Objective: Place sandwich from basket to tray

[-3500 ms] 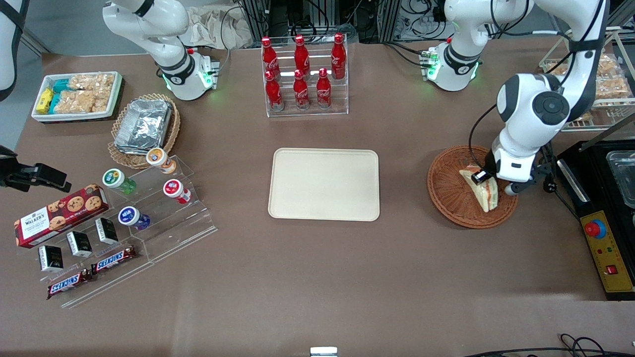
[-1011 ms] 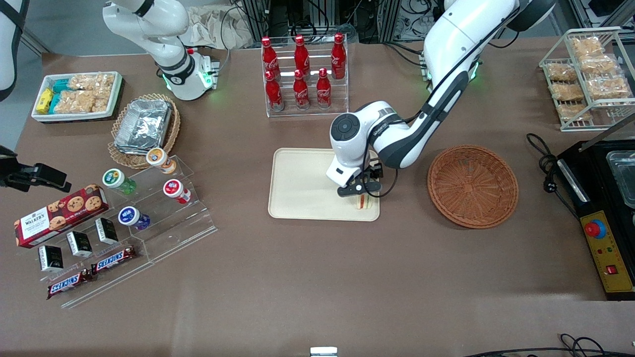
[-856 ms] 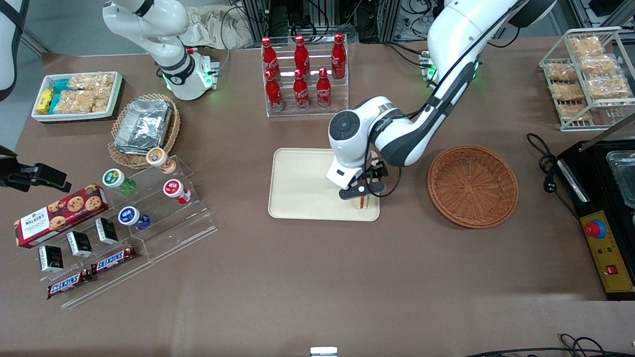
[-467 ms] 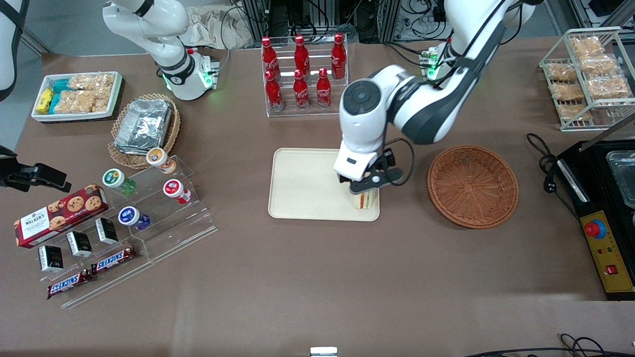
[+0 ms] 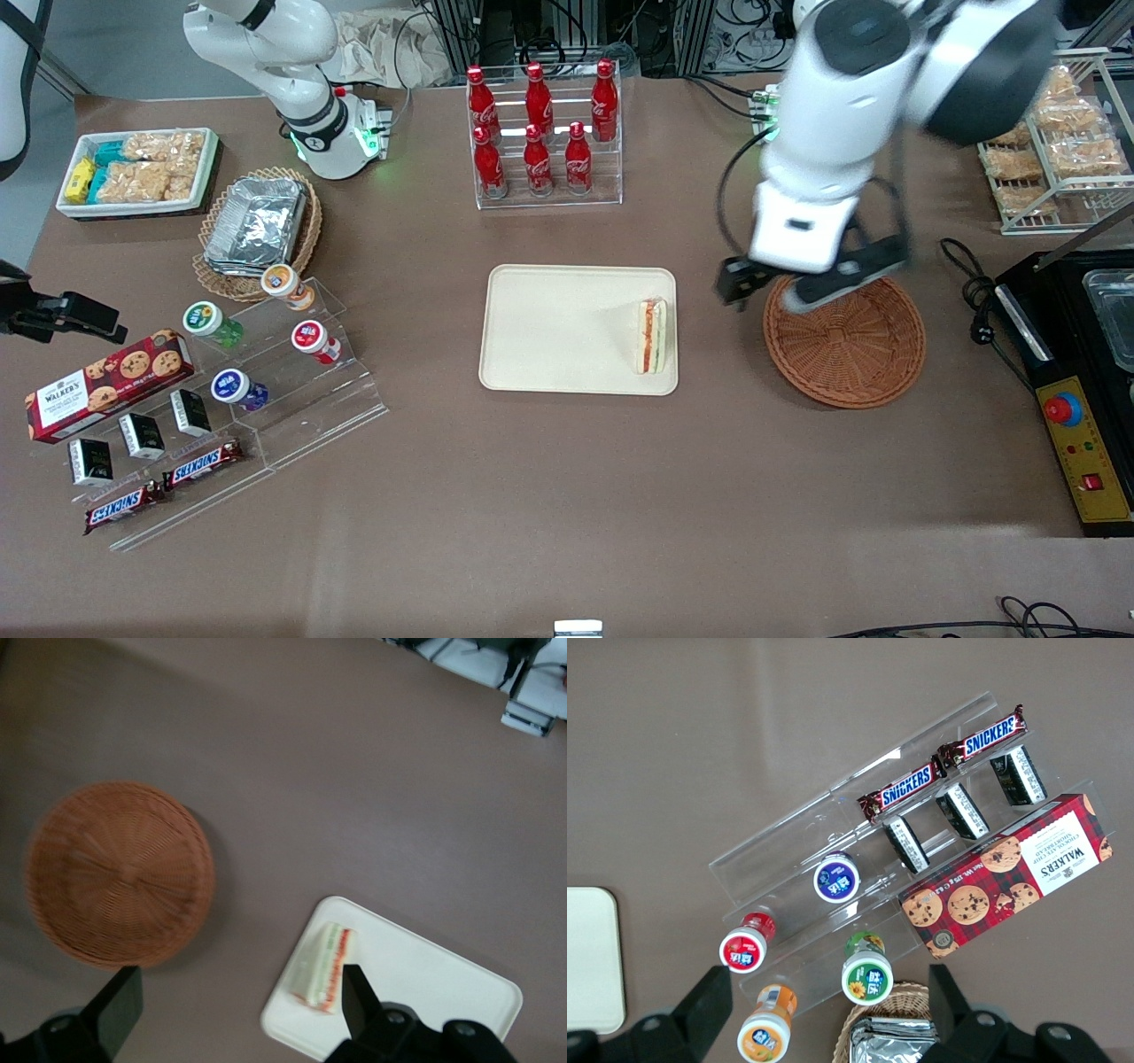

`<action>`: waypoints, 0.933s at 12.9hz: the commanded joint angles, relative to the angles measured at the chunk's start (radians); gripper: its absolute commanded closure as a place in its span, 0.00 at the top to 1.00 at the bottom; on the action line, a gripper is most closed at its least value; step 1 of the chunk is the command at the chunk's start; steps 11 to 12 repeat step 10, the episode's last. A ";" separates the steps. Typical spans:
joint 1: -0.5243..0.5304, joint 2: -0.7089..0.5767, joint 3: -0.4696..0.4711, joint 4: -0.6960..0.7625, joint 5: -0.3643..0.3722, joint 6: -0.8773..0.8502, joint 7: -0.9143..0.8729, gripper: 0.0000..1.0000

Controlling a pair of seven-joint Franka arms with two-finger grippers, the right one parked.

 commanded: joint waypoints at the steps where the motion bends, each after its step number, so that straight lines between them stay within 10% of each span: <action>1: 0.164 -0.068 -0.007 0.031 -0.094 -0.098 0.317 1.00; 5: 0.296 -0.111 0.072 0.036 -0.157 -0.218 0.865 1.00; 12: 0.203 -0.088 0.185 0.059 -0.168 -0.218 0.900 1.00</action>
